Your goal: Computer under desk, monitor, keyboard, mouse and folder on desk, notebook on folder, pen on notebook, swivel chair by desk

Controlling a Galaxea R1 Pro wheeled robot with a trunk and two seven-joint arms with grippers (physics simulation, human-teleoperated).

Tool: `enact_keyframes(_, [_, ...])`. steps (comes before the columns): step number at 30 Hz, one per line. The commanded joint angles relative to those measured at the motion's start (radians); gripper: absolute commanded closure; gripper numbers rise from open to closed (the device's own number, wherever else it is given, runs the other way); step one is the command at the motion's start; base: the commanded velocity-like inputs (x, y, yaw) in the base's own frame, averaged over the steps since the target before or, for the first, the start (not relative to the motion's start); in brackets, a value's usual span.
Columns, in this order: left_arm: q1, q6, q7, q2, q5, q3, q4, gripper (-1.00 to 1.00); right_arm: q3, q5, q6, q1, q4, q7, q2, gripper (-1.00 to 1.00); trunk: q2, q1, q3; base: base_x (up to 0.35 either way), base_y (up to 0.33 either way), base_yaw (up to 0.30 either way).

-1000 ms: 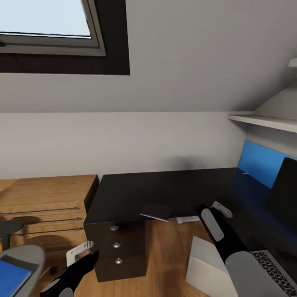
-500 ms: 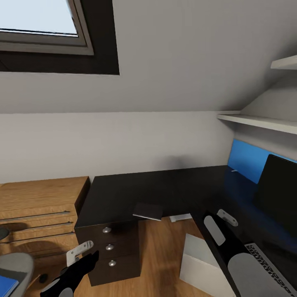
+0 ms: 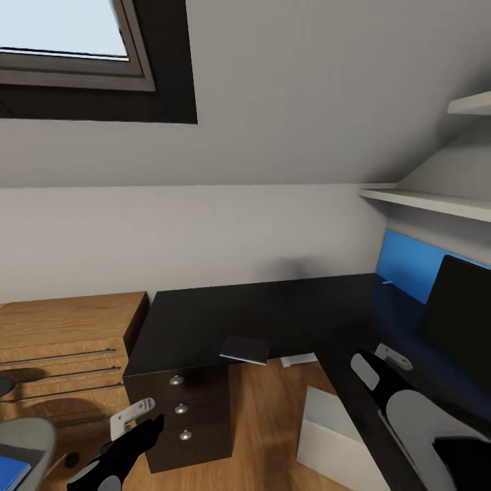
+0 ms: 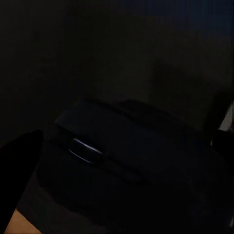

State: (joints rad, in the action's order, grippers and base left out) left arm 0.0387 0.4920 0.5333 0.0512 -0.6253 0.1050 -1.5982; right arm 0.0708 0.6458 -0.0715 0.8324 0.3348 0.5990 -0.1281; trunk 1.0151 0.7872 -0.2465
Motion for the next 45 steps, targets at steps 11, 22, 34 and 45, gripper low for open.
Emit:
enact_keyframes(11, [0.0,-0.003,0.01,0.001,-0.01,0.002,-0.002,-1.0,0.001,0.008,0.0,0.007,-0.008,0.009,-0.023,1.0,0.001,0.0,-0.001,0.102,0.0,0.0])
enact_keyframes(22, [0.0,0.0,0.01,0.001,-0.011,0.001,-0.002,-1.0,0.046,-0.042,-0.017,0.007,-0.007,-0.082,-0.031,1.0,0.001,0.0,-0.001,0.02,0.0,0.0])
enact_keyframes(34, [0.0,-0.002,0.011,0.001,-0.01,0.002,-0.002,-1.0,0.132,-0.285,-0.221,0.004,-0.015,-0.562,-0.209,1.0,0.001,0.0,-0.001,0.0,0.0,0.0])
enact_keyframes(45, [0.0,-0.002,0.011,0.0,-0.01,0.002,-0.002,-1.0,0.167,-0.413,-0.383,0.004,-0.051,-0.811,-0.313,1.0,0.001,0.0,-0.001,0.0,0.0,0.0])
